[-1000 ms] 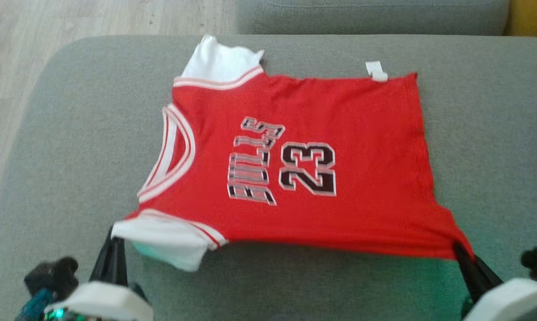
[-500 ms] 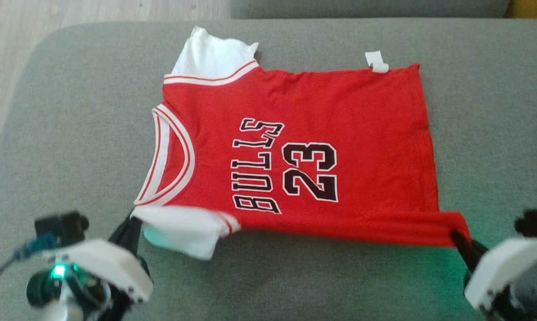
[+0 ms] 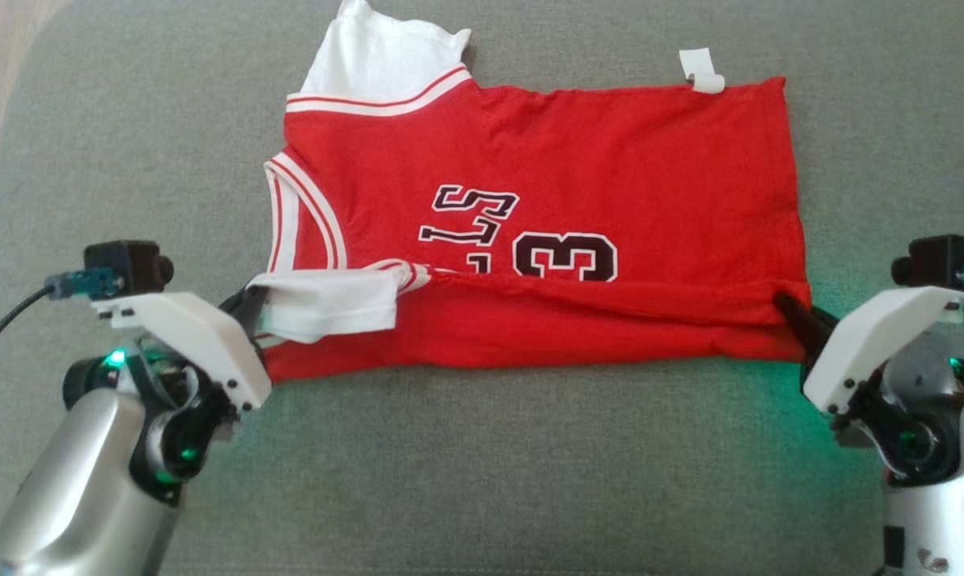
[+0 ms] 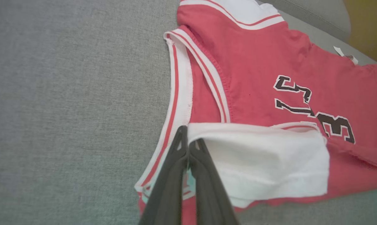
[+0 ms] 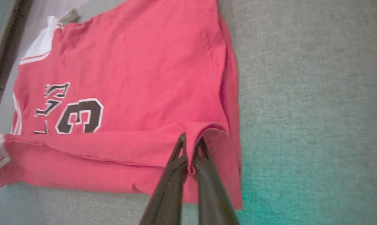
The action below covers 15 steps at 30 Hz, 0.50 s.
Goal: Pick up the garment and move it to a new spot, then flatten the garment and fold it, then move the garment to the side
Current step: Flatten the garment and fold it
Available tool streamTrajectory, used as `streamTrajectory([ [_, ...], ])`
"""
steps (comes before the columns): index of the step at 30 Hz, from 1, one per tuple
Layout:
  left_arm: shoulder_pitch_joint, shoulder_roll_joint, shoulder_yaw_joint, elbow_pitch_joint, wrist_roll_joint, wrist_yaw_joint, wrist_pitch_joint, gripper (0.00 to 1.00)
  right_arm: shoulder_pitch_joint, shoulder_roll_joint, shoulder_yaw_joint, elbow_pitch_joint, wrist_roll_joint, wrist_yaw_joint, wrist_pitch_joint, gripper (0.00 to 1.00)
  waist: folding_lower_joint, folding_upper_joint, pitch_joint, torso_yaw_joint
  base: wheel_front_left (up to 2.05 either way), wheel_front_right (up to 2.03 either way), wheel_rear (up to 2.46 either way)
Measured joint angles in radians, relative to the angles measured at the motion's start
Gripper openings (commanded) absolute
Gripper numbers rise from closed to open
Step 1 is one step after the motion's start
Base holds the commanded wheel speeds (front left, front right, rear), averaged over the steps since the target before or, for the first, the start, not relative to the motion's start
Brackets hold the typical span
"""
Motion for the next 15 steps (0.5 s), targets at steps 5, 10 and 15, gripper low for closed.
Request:
streamTrajectory([
  [5, -0.026, -0.042, -0.002, 0.076, -0.014, -0.037, -0.042, 1.00, -0.012, -0.001, 0.030, 0.014, 0.041, 0.000, -0.151, 1.00, -0.0001, 0.0000, 0.010, 0.000, 0.00, 0.00, 0.00],
  [10, -0.011, -0.072, 0.013, 0.091, 0.006, -0.033, -0.184, 1.00, -0.007, -0.010, 0.077, -0.002, 0.064, 0.000, -0.401, 1.00, -0.0002, 0.0000, 0.010, -0.004, 0.00, 0.00, 0.00],
  [15, 0.040, -0.107, 0.042, 0.066, 0.103, 0.023, -0.427, 1.00, 0.042, -0.071, 0.136, -0.031, 0.012, 0.000, -0.690, 1.00, -0.0002, 0.0000, 0.006, -0.004, 0.00, 0.00, 0.00],
])
